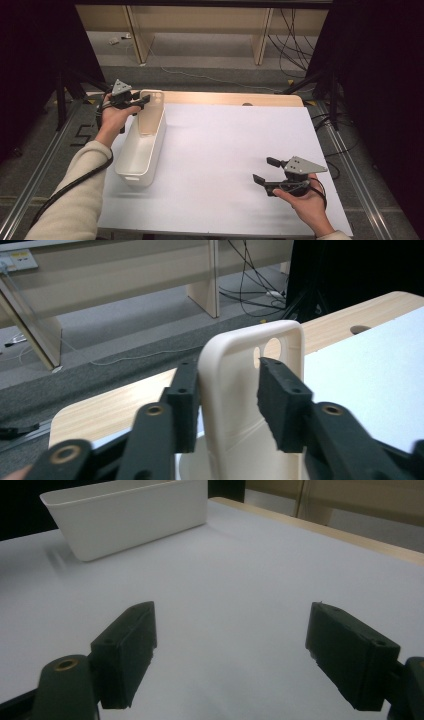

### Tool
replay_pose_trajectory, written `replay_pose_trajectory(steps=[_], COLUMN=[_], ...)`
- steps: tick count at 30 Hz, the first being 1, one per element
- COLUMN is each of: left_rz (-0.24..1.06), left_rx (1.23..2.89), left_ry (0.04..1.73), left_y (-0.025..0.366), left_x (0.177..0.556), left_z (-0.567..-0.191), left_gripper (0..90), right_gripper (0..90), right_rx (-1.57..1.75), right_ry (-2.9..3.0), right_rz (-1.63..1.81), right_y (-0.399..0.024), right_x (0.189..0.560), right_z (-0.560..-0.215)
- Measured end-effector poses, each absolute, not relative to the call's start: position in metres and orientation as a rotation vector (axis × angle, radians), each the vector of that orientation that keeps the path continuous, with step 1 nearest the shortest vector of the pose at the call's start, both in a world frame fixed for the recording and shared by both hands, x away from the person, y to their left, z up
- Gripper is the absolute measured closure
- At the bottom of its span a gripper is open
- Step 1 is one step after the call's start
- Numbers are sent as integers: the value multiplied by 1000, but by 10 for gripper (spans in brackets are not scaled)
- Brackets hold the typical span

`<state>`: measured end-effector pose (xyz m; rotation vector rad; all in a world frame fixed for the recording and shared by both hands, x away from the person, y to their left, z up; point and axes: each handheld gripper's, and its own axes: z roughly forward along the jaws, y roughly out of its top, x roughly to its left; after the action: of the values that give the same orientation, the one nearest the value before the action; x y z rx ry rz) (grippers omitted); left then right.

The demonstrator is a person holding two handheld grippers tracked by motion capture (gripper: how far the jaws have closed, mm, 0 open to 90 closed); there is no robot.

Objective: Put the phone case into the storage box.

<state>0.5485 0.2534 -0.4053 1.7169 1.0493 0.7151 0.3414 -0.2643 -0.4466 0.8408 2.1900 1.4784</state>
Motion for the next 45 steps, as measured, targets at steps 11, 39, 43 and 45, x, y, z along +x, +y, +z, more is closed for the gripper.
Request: replay_pose_trajectory(steps=[11, 39, 43, 45], left_rz=[726, 800, 780, 778], left_rx=[1723, 1629, 1647, 1664], left_ry=[1107, 1310, 1346, 1347], left_y=[246, 271, 270, 269], left_x=[551, 543, 550, 554], left_z=[-405, -393, -401, -404], left_gripper=[321, 896, 896, 896], right_gripper=[215, 214, 214, 214], right_rx=[841, 839, 840, 839], right_ry=[2199, 2203, 2203, 2200], right_rz=[1476, 1475, 1478, 1474], right_y=[-264, -264, -264, -265], right_x=[341, 342, 342, 342], right_z=[-446, -447, -447, -447])
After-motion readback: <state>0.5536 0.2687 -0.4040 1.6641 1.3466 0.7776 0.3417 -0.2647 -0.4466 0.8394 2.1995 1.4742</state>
